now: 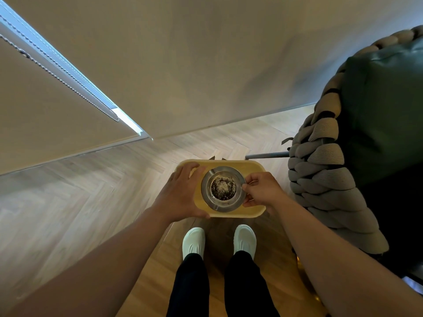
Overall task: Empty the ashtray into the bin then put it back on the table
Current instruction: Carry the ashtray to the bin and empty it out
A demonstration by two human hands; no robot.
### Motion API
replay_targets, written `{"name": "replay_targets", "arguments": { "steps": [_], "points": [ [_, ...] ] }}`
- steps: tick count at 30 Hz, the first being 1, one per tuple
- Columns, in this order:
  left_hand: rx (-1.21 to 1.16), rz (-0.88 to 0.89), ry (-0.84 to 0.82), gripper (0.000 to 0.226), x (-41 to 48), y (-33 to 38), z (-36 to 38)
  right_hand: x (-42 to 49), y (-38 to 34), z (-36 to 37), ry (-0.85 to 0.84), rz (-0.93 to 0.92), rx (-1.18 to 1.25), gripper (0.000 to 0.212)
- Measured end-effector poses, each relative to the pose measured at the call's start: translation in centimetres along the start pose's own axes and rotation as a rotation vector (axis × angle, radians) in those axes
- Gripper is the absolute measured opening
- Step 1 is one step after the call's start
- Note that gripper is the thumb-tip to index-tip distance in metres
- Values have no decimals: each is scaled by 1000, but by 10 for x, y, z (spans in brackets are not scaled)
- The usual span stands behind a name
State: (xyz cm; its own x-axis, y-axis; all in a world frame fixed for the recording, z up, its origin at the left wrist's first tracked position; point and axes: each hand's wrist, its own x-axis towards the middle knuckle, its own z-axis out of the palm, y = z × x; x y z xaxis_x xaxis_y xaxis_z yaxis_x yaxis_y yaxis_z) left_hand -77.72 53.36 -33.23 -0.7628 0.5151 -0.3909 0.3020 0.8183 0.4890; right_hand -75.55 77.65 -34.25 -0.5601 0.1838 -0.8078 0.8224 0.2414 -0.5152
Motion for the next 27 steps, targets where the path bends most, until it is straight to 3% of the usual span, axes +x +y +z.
{"name": "replay_targets", "arguments": {
  "steps": [9,27],
  "points": [
    [220,-45,-51,154,-5,-19,4,4,8,-5,28,-20,-15,16],
    [332,-96,-62,159,2,-21,5,1,11,-1,86,-101,-114,18]
  ]
}}
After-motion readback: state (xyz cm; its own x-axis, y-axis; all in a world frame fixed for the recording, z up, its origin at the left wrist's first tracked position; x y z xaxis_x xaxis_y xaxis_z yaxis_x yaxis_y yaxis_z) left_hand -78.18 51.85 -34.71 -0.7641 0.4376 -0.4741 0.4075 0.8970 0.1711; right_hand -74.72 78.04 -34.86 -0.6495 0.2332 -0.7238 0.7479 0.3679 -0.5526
